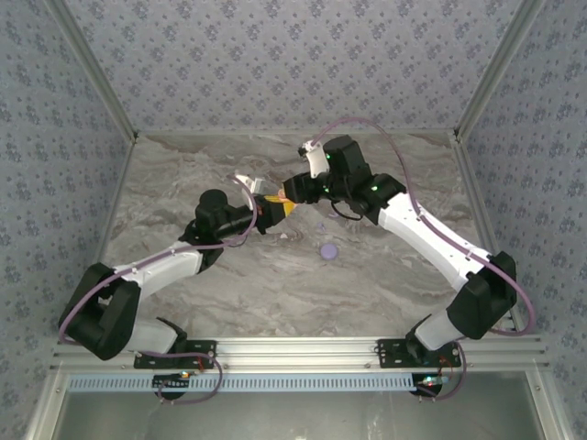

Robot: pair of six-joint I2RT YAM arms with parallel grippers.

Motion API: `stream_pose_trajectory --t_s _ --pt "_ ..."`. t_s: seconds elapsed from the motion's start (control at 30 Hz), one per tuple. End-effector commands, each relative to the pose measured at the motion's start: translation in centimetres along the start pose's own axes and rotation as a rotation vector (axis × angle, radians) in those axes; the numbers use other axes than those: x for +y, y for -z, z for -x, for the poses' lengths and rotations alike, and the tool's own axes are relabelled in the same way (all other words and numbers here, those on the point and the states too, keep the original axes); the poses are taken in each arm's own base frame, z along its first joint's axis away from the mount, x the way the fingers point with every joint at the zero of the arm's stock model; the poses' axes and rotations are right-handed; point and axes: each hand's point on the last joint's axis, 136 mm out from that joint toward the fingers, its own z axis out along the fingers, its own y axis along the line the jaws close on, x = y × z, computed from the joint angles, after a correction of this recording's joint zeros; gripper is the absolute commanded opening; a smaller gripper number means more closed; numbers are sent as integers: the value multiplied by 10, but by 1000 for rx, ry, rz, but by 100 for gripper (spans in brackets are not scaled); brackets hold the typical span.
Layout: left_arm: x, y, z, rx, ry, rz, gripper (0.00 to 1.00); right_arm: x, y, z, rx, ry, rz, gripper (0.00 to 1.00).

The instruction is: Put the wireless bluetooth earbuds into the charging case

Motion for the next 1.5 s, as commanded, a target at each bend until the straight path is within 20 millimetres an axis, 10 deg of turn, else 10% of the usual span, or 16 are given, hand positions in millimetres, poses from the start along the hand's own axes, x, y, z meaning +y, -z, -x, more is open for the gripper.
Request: stream_pose_trajectory --t_s 0.0,0.37,1.47 --pt "-18 4 22 -51 -87 -27 8 5 29 16 -41 -13 20 44" --pt "-26 11 27 -63 -170 -34 7 -1 40 1 18 -33 58 24" --pt "-33 11 35 -83 -172 -47 7 39 13 -13 127 38 192 21"
